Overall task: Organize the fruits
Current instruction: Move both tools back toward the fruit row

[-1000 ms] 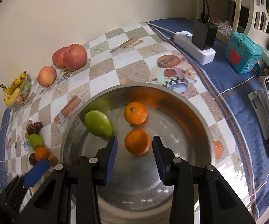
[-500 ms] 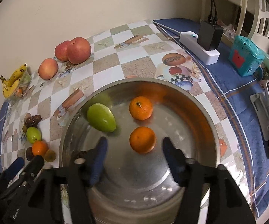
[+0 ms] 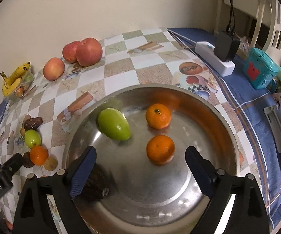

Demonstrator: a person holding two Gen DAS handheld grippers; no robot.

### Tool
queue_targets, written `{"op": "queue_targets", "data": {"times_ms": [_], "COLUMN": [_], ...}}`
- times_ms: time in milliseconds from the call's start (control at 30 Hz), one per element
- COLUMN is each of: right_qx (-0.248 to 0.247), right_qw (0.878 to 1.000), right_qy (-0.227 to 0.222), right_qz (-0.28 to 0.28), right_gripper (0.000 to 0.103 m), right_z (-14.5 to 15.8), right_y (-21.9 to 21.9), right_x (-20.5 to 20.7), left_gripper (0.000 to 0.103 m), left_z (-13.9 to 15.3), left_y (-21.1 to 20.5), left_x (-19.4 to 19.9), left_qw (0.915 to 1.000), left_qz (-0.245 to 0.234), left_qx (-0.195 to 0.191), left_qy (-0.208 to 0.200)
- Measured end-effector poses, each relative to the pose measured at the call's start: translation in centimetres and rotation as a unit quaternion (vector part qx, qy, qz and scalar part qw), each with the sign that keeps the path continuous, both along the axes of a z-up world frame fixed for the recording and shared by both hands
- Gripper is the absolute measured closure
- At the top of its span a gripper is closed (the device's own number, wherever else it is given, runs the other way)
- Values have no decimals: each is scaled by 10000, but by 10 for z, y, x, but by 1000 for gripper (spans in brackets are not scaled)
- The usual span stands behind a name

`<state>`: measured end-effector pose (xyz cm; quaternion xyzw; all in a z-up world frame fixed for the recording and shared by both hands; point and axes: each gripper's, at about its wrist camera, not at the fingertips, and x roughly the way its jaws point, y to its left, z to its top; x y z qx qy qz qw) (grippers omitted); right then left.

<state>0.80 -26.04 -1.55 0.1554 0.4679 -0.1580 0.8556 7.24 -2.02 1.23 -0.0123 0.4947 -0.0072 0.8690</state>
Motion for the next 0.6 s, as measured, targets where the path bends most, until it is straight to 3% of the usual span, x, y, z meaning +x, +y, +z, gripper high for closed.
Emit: {"op": "queue_targets", "data": {"times_ms": [433,600], "right_qx": [121,79], "right_qw": [9951,9895], "right_qy": [-720,-920], "right_qz": [669,1116], "right_gripper": [10,11], "right_z": [27,37], "right_y": [46,75], "right_x": [18,24], "left_gripper": [0,0], "left_z": [10,10], "left_y": [66,95], "left_x": [19,23], "left_qw": [9983,9922], "left_qz": [459,698], "left_qx": [-223,-1035], "left_qy": [-269,-9]}}
